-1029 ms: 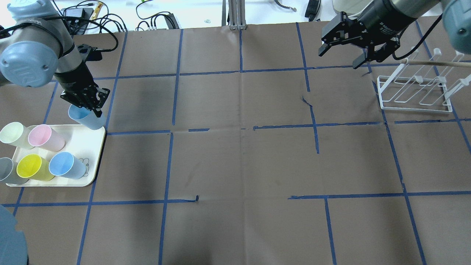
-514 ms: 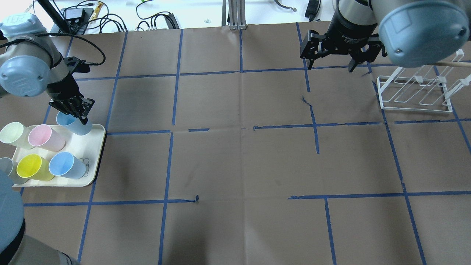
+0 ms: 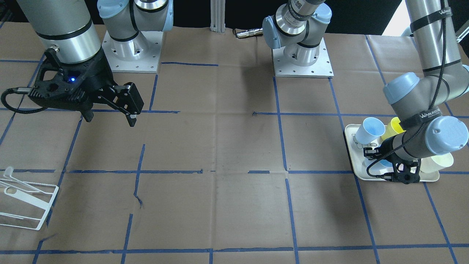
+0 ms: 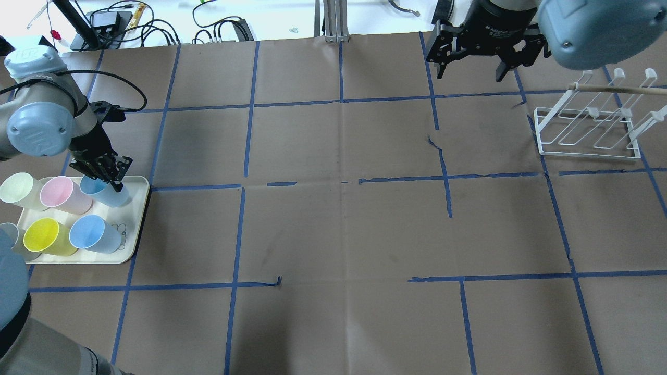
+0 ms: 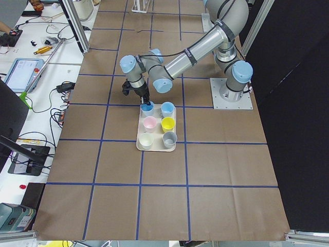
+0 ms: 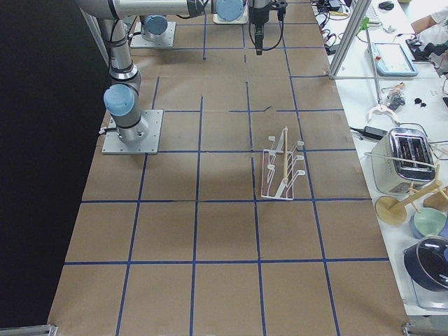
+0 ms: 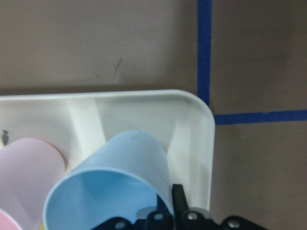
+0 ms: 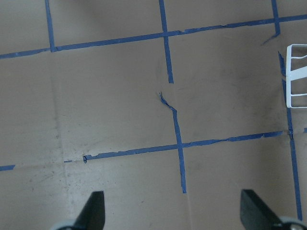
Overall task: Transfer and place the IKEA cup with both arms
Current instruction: 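Lower the cup into the empty tray slot with the left gripper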
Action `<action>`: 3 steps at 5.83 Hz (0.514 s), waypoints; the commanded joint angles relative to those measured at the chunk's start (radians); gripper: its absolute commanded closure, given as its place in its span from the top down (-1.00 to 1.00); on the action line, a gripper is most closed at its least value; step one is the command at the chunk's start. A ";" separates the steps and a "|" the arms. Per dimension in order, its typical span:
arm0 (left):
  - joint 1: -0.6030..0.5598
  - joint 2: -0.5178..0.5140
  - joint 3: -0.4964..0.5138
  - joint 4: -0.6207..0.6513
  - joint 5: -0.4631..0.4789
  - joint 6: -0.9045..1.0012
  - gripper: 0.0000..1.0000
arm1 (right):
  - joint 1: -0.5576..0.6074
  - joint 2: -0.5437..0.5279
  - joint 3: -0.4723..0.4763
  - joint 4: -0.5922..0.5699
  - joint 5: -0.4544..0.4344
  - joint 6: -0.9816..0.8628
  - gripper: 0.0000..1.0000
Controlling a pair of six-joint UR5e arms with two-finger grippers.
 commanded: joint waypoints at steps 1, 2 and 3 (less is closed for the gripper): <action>0.001 -0.009 -0.010 -0.002 0.011 0.001 -0.80 | -0.014 0.000 -0.002 0.002 0.003 0.001 1.00; -0.010 -0.007 -0.004 0.000 0.061 0.004 0.98 | -0.015 0.000 0.001 0.002 -0.003 -0.001 1.00; -0.010 -0.003 0.007 -0.009 0.069 0.007 0.97 | -0.015 0.000 0.001 0.002 -0.006 -0.001 1.00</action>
